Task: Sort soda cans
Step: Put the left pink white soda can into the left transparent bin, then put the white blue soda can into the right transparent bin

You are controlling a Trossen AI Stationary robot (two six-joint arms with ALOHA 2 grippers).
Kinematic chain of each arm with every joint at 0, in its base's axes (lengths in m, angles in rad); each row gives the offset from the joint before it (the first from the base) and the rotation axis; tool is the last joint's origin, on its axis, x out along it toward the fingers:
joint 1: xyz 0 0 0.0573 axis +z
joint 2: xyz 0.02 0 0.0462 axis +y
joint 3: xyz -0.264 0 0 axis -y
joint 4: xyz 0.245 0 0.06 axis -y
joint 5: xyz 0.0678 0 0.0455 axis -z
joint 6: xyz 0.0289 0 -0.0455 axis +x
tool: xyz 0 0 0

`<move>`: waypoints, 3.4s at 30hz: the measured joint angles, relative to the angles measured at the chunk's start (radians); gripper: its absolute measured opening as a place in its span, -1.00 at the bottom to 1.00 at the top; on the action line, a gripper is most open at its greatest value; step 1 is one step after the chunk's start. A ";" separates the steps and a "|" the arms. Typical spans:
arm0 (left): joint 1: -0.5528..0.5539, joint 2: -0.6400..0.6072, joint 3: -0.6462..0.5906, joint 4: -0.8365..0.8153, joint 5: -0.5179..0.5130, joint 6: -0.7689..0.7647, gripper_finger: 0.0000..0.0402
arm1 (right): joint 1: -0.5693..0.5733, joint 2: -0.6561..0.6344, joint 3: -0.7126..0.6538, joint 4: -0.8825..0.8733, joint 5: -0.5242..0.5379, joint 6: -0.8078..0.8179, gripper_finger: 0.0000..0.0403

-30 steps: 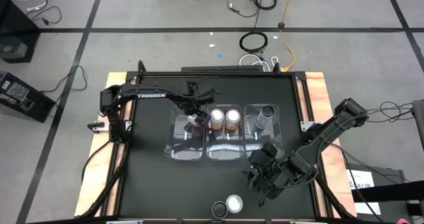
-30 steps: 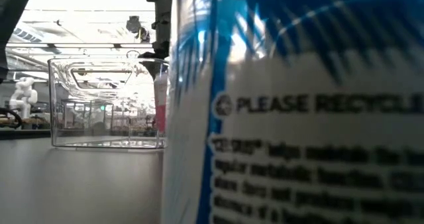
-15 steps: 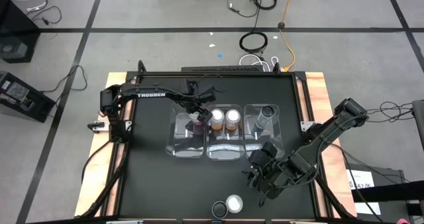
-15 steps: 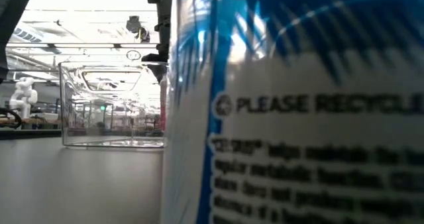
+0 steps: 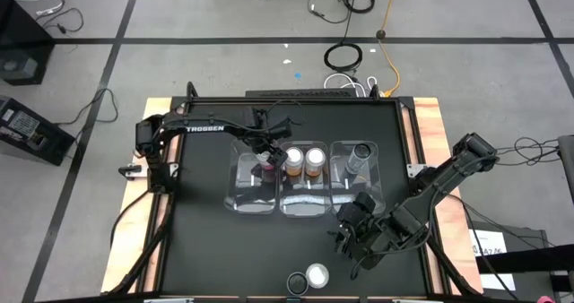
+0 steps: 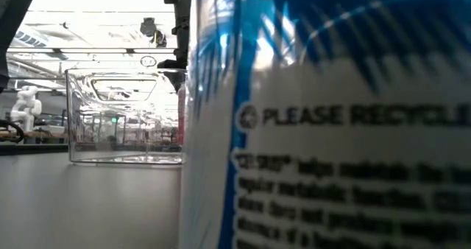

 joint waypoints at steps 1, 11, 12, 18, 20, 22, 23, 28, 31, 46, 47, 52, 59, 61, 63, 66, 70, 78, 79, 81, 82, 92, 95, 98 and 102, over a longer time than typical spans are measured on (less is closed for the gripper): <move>0.000 0.000 0.000 0.000 0.000 0.000 0.69 | 0.000 0.000 0.000 0.000 0.000 0.000 0.40; 0.000 0.000 0.000 0.002 -0.004 -0.001 0.69 | 0.000 0.000 0.000 0.000 0.000 0.000 0.40; 0.000 0.000 0.000 0.002 -0.004 -0.001 0.69 | 0.000 0.000 0.000 0.000 0.000 0.000 0.40; 0.000 -0.003 -0.001 0.005 -0.015 0.001 0.87 | 0.000 0.000 0.000 0.000 -0.002 0.000 0.40; 0.000 -0.002 -0.001 0.004 -0.017 0.001 0.95 | 0.000 0.000 0.000 0.000 -0.004 0.000 0.40; 0.000 -0.002 -0.001 0.004 -0.017 0.005 0.97 | 0.000 0.000 0.000 0.002 -0.004 0.000 0.40; 0.000 -0.002 -0.001 0.004 -0.017 0.007 0.97 | 0.000 0.000 0.000 0.002 -0.004 0.000 0.40; 0.002 -0.002 -0.001 0.000 -0.018 0.009 0.94 | 0.000 0.000 0.000 0.007 -0.004 -0.003 0.40; 0.007 -0.006 -0.001 -0.006 -0.019 0.009 0.94 | 0.000 0.000 0.000 0.008 -0.004 -0.004 0.40; -0.001 -0.172 0.018 -0.032 -0.010 0.010 0.94 | 0.000 0.000 0.000 0.008 -0.004 -0.002 0.40; -0.009 -0.192 0.018 -0.045 -0.004 0.013 0.94 | 0.000 0.000 0.000 0.008 -0.004 0.000 0.40; -0.083 -0.305 0.018 -0.115 0.001 0.024 0.94 | 0.000 0.000 0.000 0.008 -0.003 -0.020 0.40; -0.315 -0.461 0.009 -0.141 -0.074 -0.079 0.94 | 0.000 0.000 0.000 0.022 -0.003 -0.034 0.40; -0.406 -0.492 -0.006 -0.141 -0.131 -0.123 0.94 | -0.001 0.000 0.000 0.044 -0.003 -0.052 0.40; -0.499 -0.515 -0.023 -0.145 -0.190 -0.175 0.94 | -0.006 0.000 0.000 0.073 -0.003 -0.060 0.40; -0.636 -0.528 -0.056 -0.161 -0.254 -0.249 0.94 | -0.017 0.000 0.000 0.152 -0.003 -0.090 0.40; -0.800 -0.527 -0.126 -0.166 -0.273 -0.350 0.94 | -0.033 0.000 0.000 0.325 -0.001 -0.257 0.40; -1.072 -0.527 -0.275 -0.051 -0.298 -0.479 0.94 | -0.060 0.019 0.144 0.408 -0.055 -0.535 0.40; -1.094 -0.526 -0.291 -0.032 -0.301 -0.479 0.94 | -0.061 0.033 0.184 0.387 -0.058 -0.557 0.40; -1.130 -0.526 -0.319 -0.004 -0.306 -0.480 0.94 | -0.066 0.077 0.285 0.343 -0.069 -0.613 0.40; -1.142 -0.526 -0.329 -0.007 -0.306 -0.479 0.94 | -0.067 0.106 0.342 0.307 -0.083 -0.637 0.40; -1.159 -0.523 -0.367 -0.030 -0.299 -0.470 0.94 | -0.083 0.464 0.941 -0.213 -0.262 -0.580 0.40; -1.159 -0.523 -0.367 -0.022 -0.298 -0.468 0.94 | -0.082 0.538 1.033 -0.251 -0.278 -0.551 0.40; -1.159 -0.523 -0.367 -0.018 -0.301 -0.432 0.94 | -0.084 0.561 1.017 -0.209 -0.364 -0.538 0.40; -1.159 -0.523 -0.367 -0.007 -0.335 -0.410 0.94 | -0.086 0.589 1.018 -0.228 -0.445 -0.458 0.40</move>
